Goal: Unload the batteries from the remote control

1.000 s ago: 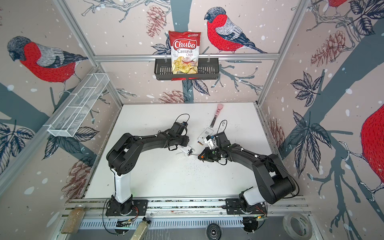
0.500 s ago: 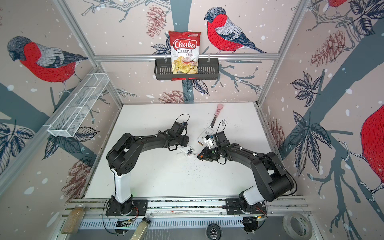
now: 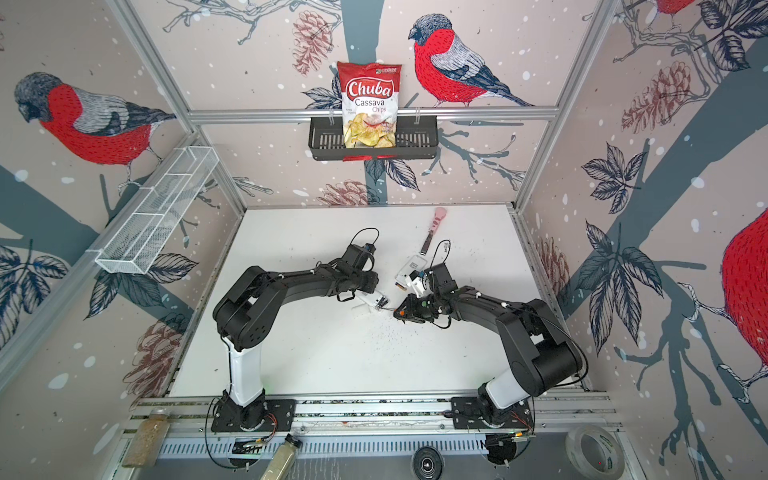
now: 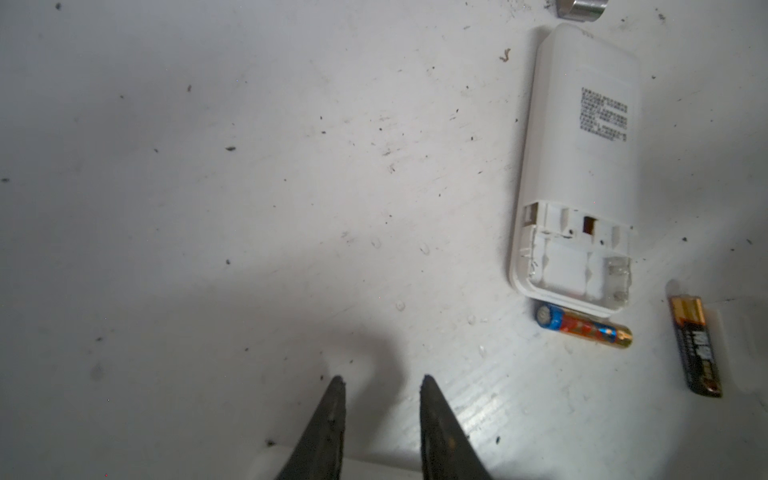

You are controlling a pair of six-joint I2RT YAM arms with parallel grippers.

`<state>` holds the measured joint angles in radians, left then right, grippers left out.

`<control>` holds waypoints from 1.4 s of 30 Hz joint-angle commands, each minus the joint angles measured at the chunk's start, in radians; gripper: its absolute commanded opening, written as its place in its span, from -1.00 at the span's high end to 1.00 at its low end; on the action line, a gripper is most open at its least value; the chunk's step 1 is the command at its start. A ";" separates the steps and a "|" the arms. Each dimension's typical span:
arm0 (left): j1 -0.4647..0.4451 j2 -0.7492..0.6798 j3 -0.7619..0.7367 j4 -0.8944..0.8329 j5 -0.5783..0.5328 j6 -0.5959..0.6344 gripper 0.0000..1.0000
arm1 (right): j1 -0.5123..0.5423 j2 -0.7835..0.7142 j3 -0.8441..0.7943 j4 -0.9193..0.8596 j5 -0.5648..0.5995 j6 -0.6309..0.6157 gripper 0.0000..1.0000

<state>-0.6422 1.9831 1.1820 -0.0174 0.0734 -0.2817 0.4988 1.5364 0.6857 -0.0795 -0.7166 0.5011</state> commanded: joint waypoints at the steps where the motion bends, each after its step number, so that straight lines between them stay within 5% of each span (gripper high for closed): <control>1: 0.003 0.005 -0.007 -0.072 0.015 -0.002 0.38 | -0.001 0.006 0.002 0.049 -0.007 0.018 1.00; 42: 0.012 -0.006 -0.009 -0.072 0.018 0.000 0.38 | -0.129 -0.006 0.038 0.017 -0.004 0.001 1.00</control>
<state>-0.6323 1.9804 1.1786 -0.0383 0.0788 -0.2813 0.3737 1.5398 0.7162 -0.0509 -0.7238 0.5213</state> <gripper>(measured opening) 0.310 0.229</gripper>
